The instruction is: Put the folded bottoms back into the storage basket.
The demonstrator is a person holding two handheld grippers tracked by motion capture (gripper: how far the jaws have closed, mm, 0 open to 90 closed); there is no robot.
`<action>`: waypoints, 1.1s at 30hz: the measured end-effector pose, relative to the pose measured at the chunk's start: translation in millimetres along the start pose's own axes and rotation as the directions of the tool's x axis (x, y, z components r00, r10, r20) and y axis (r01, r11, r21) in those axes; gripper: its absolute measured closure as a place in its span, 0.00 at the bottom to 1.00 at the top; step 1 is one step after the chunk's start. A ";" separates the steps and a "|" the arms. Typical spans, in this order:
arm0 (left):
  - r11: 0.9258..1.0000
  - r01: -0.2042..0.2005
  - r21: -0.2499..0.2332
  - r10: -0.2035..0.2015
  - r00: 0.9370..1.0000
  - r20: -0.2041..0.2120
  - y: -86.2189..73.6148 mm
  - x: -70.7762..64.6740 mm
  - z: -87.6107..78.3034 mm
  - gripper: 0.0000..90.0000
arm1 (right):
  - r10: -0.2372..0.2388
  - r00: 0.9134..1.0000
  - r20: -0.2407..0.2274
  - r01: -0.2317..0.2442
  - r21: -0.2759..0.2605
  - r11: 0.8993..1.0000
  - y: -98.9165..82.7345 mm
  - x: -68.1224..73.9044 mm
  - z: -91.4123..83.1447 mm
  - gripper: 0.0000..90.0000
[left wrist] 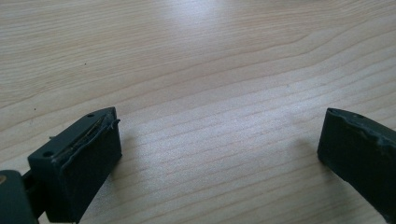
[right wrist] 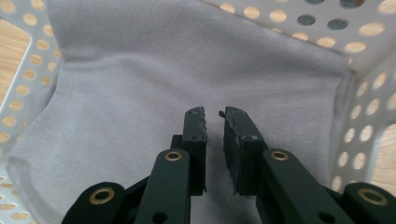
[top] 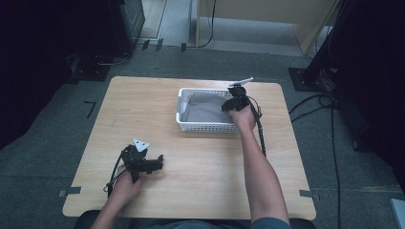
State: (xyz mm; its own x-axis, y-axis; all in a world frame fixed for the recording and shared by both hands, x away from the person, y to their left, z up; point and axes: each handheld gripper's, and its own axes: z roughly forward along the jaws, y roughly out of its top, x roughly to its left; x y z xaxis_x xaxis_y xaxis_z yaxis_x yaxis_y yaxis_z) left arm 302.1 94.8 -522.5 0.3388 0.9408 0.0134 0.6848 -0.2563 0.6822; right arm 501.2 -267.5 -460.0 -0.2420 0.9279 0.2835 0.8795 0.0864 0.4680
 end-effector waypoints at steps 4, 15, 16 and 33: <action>1.000 -0.001 0.000 0.001 1.000 0.000 0.0 0.0 0.0 0.00 | 0.005 1.000 -0.006 -0.005 0.010 1.000 -2.8 -0.5 5.9 0.88; 1.000 0.000 0.000 0.000 1.000 0.000 0.0 0.0 0.0 0.00 | -0.011 1.000 -0.028 0.009 -0.039 0.999 -3.7 -0.2 -3.2 0.79; 1.000 0.000 0.000 0.000 1.000 0.000 0.0 0.0 0.0 0.00 | -0.016 0.999 -0.030 0.014 -0.044 0.999 -3.7 -0.1 -5.4 0.78; 1.000 0.003 -0.002 -0.003 1.000 0.000 0.0 -0.2 0.2 0.00 | -0.097 0.993 -0.074 0.084 -0.158 0.984 -18.7 -2.4 -50.8 0.61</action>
State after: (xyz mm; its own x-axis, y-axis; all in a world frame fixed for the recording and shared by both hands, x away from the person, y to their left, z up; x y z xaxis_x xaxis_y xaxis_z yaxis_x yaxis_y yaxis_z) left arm 302.1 94.7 -522.6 0.3368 0.9415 0.0119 0.6841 -0.2533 0.6840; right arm 464.5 -289.7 -426.9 -0.3555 0.8858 0.2982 0.7803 0.1056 0.6165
